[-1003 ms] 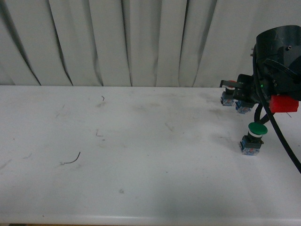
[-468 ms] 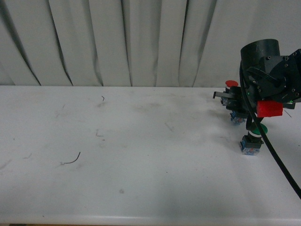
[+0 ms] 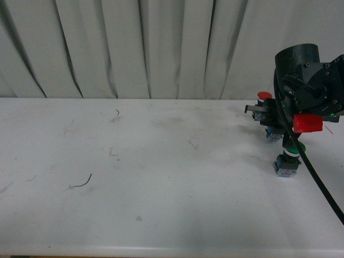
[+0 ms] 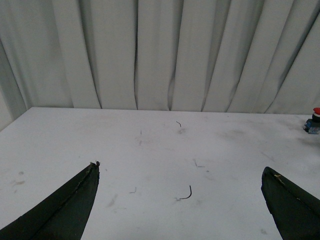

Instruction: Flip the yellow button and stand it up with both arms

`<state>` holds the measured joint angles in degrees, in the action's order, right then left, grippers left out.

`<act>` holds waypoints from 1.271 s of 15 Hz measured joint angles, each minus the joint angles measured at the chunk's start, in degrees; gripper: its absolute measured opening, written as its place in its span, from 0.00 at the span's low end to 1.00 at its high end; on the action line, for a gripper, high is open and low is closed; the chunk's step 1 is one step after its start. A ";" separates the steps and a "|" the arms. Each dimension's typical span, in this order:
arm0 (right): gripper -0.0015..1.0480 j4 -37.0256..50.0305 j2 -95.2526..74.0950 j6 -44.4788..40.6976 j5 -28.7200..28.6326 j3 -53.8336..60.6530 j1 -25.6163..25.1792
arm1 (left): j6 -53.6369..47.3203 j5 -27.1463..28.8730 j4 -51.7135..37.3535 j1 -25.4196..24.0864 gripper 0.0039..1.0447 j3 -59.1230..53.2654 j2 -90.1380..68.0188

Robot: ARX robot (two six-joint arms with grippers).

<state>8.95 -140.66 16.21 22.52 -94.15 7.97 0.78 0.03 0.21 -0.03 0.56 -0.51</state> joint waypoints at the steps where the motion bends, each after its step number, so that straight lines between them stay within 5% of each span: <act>1: 0.34 -0.04 -0.13 -0.24 0.00 -0.13 0.00 | 0.00 0.00 0.00 0.00 0.94 0.00 0.00; 8: 0.39 -1.77 -1.75 -0.85 -0.46 -2.27 -0.07 | 0.00 0.00 0.00 0.00 0.94 0.00 0.00; 9: 0.83 -1.81 -1.90 -0.85 -0.94 -3.39 -0.09 | 0.00 0.00 0.00 0.00 0.94 0.00 0.00; 10: 0.95 -1.79 -1.90 -0.83 -1.14 -3.69 -0.09 | 0.02 0.00 0.00 0.00 0.94 0.00 0.00; 19: 0.94 -1.16 -1.90 -0.83 -2.08 -3.72 -0.09 | 0.02 0.00 0.00 0.00 0.94 0.00 0.00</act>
<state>7.79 -142.56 15.38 20.45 -97.86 7.88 0.80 0.03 0.21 -0.03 0.56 -0.51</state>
